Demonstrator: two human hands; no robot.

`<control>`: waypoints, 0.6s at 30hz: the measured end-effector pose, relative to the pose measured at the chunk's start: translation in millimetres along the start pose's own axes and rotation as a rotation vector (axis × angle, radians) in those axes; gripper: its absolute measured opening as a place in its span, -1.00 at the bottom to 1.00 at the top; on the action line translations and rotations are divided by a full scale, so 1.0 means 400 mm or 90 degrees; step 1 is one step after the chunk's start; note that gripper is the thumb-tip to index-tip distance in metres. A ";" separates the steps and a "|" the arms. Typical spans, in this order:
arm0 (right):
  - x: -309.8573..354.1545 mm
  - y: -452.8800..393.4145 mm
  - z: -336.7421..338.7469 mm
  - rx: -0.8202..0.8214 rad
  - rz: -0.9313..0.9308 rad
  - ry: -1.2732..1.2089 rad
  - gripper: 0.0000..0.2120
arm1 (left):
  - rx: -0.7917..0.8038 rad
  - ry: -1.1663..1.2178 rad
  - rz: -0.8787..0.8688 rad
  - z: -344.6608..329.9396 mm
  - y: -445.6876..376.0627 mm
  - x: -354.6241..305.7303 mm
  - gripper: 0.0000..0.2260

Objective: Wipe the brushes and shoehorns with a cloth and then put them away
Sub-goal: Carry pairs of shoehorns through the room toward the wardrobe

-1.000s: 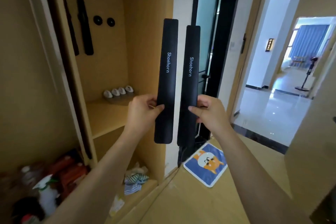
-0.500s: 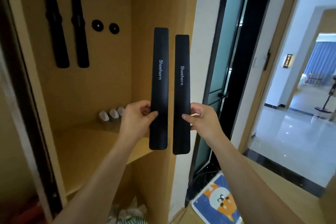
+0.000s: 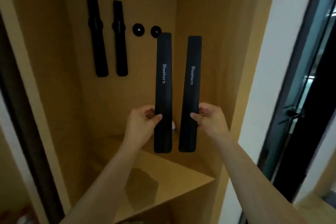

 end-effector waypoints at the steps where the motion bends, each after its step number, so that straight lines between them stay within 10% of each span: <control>1: -0.014 -0.041 -0.017 0.011 0.004 -0.014 -0.81 | -0.010 -0.011 0.004 0.001 -0.027 0.011 -0.95; 18: -0.174 -0.678 -0.220 0.136 0.010 -0.157 -0.65 | -0.259 -0.095 0.043 -0.023 -0.497 0.141 -0.89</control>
Point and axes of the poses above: each hand's wrist, its own y-axis away from the middle knuckle, its own z-axis out of the back of the hand, x = y × z, the point moved 4 cm from there along -y, towards the middle knuckle, and after that the axes turned 4 degrees about -y, right-handed, at the moved point
